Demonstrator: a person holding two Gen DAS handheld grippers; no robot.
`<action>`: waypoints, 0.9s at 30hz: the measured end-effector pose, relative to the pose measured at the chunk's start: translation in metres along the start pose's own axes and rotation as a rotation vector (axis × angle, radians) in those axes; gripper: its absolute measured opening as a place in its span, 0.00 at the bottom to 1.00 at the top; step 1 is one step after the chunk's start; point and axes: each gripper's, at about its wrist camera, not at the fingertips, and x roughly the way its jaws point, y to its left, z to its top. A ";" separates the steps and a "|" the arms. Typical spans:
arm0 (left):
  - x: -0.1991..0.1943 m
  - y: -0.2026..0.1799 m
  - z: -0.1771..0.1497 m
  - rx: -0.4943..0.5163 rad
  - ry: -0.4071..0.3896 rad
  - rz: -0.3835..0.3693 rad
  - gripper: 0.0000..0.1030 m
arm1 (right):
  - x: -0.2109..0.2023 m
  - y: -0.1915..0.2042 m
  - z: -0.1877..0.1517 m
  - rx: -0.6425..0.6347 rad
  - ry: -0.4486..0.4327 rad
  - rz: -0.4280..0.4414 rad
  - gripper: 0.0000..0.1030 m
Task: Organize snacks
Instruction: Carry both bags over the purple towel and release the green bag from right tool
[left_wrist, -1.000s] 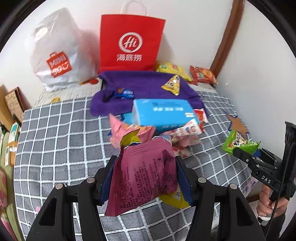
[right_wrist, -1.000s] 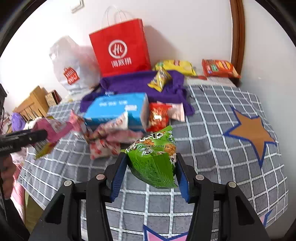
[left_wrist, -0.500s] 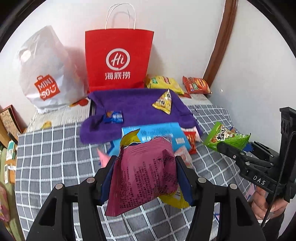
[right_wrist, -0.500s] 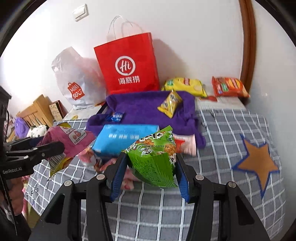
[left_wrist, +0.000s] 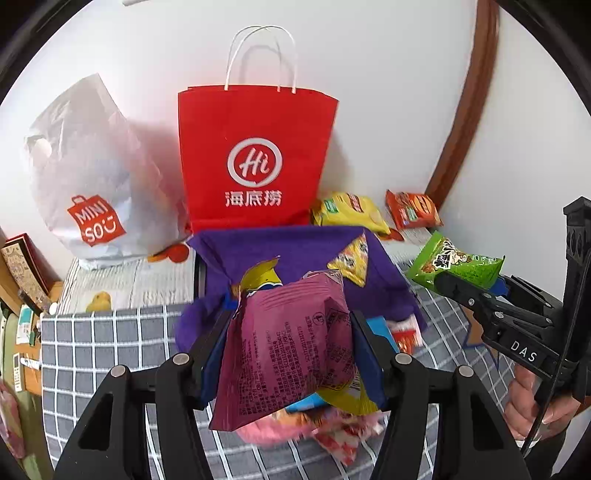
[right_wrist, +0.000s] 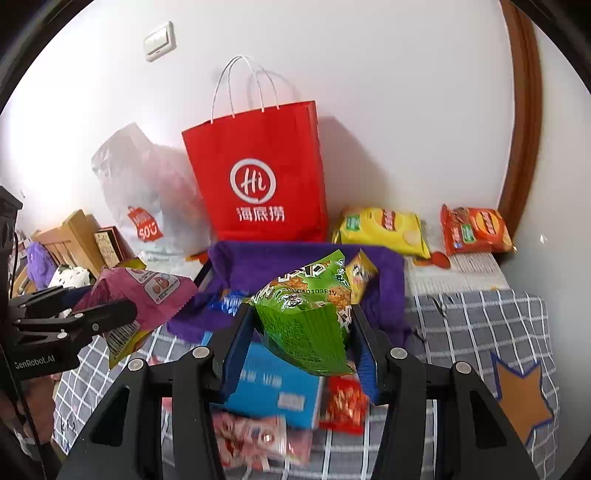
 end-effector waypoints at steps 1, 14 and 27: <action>0.003 0.002 0.004 -0.003 -0.003 0.000 0.57 | 0.004 0.000 0.004 -0.002 0.000 0.000 0.49; 0.050 0.024 0.052 -0.049 -0.016 0.019 0.57 | 0.072 0.009 0.046 -0.052 0.021 0.022 0.49; 0.106 0.041 0.060 -0.056 0.023 0.045 0.57 | 0.141 -0.024 0.046 0.008 0.134 0.046 0.49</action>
